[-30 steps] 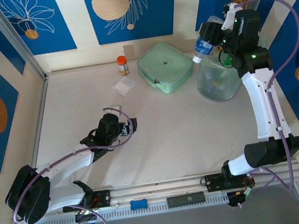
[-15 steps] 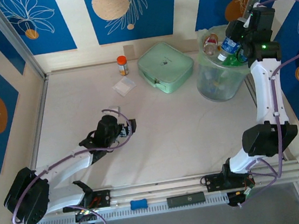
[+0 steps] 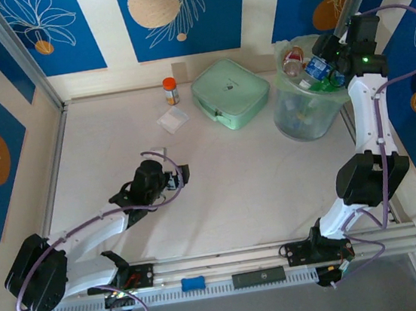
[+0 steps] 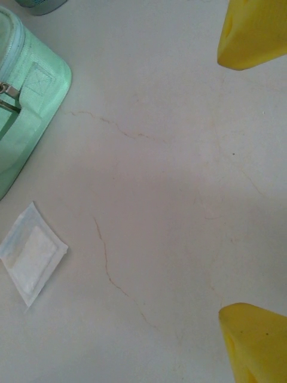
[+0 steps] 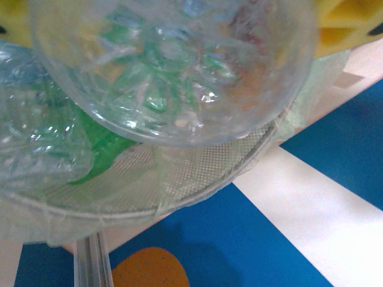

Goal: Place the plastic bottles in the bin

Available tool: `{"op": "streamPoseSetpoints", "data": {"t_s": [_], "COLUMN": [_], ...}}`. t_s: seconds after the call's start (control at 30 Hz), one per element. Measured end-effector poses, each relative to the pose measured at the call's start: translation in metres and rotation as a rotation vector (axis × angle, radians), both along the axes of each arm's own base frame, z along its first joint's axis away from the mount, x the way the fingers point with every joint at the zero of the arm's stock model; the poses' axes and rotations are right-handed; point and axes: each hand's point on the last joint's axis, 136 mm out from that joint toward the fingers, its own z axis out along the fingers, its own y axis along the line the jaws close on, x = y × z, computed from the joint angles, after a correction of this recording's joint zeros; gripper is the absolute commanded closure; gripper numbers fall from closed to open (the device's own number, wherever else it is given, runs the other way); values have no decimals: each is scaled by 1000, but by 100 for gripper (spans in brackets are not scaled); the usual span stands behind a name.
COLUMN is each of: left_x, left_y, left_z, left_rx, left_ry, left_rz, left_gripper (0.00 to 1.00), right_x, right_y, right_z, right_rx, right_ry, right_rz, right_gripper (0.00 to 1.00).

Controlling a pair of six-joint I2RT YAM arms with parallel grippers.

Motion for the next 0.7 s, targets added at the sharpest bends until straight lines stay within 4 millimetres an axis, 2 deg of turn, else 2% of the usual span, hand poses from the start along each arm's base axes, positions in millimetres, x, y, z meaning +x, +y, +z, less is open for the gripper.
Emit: {"op": "streamPoseSetpoints", "data": {"t_s": [0.1,0.2,0.33,0.47,0.6,0.7], "left_x": [0,0,1,3,8,13], "left_y": [-1,-1,1,5,13,24], "left_z": [-2,-2,-2,-1,-1,3], "left_rx": [2,1,0,0,-8,-17], "left_ry": [7,5,6,5,6,-2], "left_rz": [-4,-3,2,15,47,79], "left_gripper": [1,1,1,1,1,1], "right_x": [1,0,-1,-12,-34,-51], "right_y": [0,-1,-3,-1,17,51], "right_z": [-3,3,24,40,56,58], "right_rx": [12,5,-19,-41,-69,-95], "right_ry": [13,9,-34,-66,-115,-146], "right_rz": [-2,-7,-13,-9,34,120], "right_gripper": [9,7,7,6,6,6]}}
